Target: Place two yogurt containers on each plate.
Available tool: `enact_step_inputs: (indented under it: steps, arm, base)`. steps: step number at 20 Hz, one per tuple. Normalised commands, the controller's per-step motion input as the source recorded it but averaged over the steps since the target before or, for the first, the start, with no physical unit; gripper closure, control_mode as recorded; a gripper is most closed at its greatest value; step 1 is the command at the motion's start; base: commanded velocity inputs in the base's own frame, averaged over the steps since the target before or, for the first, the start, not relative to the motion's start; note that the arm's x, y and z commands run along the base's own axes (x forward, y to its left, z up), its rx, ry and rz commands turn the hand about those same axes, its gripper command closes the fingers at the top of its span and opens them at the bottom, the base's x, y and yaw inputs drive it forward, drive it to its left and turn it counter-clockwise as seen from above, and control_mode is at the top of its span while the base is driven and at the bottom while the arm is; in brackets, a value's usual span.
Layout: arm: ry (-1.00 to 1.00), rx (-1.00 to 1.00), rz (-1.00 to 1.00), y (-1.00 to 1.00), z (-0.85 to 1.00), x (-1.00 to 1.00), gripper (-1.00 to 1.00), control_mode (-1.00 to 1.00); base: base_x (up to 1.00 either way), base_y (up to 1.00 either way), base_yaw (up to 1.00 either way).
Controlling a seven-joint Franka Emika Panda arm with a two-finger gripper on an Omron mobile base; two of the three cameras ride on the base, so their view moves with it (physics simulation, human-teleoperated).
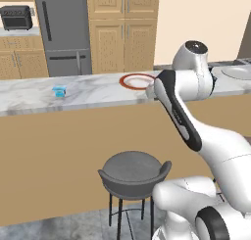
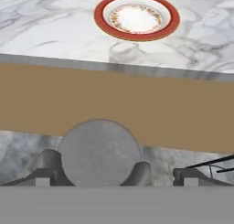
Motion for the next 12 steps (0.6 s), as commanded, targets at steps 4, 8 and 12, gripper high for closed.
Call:
enact_step_inputs:
  steps: [4, 8, 12]
  arm:
    - [-0.31, 0.11, 0.07, 0.27, 0.91, -0.01, -1.0, -1.0]
    - [-0.23, 0.03, 0.0, 0.78, 0.82, 0.0, -1.0, -1.0]
    - [-0.12, -0.02, 0.0, 1.0, 0.76, 0.0, -1.0, -1.0]
  base:
    - [0.0, 0.0, 0.0]
    - [0.0, 0.0, 0.0]
    - [0.0, 0.0, 0.0]
